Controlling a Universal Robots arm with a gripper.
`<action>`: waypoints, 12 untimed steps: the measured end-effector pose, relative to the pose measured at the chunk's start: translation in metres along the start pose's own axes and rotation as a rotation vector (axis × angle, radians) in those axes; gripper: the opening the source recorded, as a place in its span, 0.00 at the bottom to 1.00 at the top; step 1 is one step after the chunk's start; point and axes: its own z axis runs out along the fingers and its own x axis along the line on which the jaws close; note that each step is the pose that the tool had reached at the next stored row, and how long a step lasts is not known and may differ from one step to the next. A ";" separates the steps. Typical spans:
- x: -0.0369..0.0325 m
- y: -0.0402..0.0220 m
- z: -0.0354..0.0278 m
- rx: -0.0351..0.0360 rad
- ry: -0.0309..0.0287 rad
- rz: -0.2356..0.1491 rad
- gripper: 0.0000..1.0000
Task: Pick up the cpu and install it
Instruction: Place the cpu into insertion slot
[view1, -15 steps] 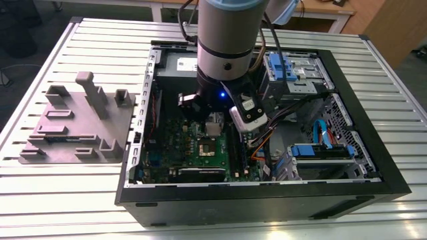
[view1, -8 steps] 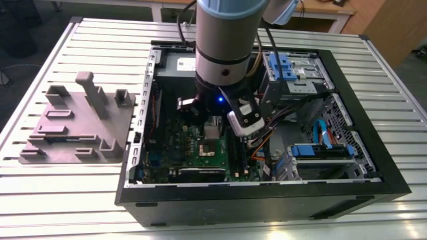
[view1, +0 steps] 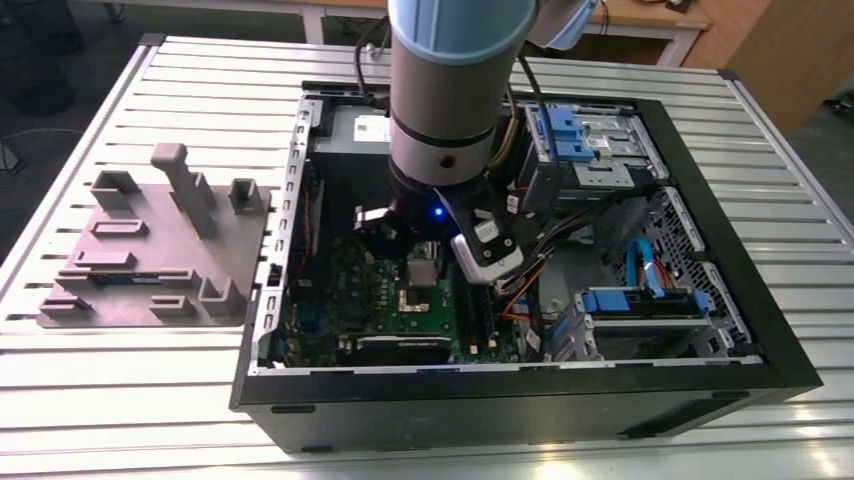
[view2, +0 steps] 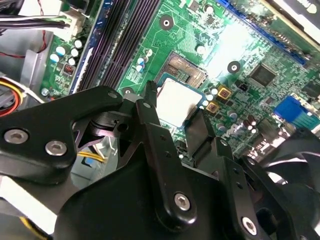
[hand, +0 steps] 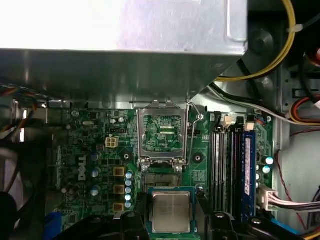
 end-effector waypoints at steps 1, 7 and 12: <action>0.0001 -0.0001 0.0018 0.0001 0.0001 0.000 0.47; 0.0006 -0.0028 0.0098 0.0000 0.0001 0.000 0.47; 0.0006 -0.0028 0.0100 0.0002 0.0001 0.000 0.47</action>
